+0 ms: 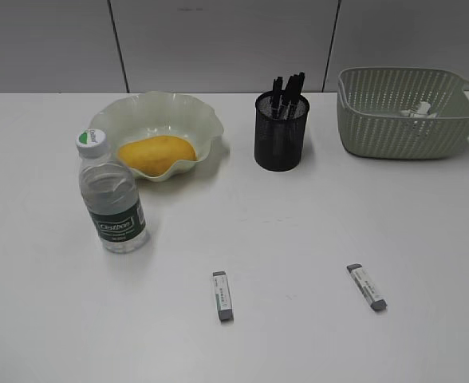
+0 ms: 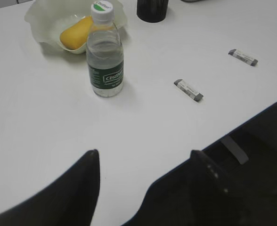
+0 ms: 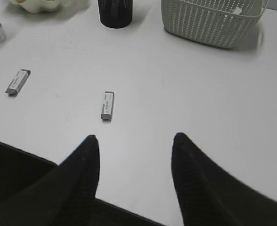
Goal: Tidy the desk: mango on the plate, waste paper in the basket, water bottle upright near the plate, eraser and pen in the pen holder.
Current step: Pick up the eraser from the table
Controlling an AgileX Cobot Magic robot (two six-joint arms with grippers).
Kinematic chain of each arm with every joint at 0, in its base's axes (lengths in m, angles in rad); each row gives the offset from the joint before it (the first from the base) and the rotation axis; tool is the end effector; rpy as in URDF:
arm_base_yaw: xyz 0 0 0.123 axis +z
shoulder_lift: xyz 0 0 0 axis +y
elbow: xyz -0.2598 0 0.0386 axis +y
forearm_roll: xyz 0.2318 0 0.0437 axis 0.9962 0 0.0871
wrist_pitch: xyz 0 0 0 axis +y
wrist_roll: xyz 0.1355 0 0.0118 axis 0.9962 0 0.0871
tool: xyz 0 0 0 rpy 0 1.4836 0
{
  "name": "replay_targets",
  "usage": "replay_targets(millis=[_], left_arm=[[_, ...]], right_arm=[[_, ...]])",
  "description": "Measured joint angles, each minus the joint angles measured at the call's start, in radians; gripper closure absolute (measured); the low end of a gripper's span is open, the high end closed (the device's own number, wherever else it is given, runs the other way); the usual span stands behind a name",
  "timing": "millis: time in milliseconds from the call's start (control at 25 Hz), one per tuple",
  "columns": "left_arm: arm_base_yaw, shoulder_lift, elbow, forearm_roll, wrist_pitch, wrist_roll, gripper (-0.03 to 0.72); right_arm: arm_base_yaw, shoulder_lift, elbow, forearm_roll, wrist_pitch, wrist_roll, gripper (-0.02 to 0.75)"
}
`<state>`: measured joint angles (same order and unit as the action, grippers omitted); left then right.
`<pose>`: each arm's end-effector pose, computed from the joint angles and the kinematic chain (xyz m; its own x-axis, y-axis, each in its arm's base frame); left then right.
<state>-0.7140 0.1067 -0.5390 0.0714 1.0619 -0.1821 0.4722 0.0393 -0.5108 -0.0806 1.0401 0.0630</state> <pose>0.0466 -0.0291 0.2559 -0.4752 0.2180 -0.8525 0.5495 0.8302 -0.0940 0.0479 0.0138 0.2533 -0.4200 -0.1897 -0.8875 -0.3897 0.9209 -0.0124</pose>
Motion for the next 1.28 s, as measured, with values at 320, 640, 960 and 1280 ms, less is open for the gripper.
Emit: replay_targets(millis=[320, 640, 960, 1280], left_arm=[[0.037, -0.016, 0.000, -0.011, 0.000, 0.003, 0.253], [0.255, -0.075, 0.000, -0.011, -0.001, 0.003, 0.253], [0.396, -0.113, 0.000, -0.016, -0.001, 0.003, 0.254], [0.407, -0.113, 0.000, -0.017, -0.001, 0.003, 0.255]], right_arm=[[0.000, 0.063, -0.020, 0.000, -0.044, 0.000, 0.336], [0.000, 0.709, -0.057, 0.004, -0.400, 0.000, 0.336], [0.000, 1.382, -0.316, 0.081, -0.466, 0.000, 0.335], [0.000, 1.765, -0.474, 0.087, -0.338, 0.004, 0.279]])
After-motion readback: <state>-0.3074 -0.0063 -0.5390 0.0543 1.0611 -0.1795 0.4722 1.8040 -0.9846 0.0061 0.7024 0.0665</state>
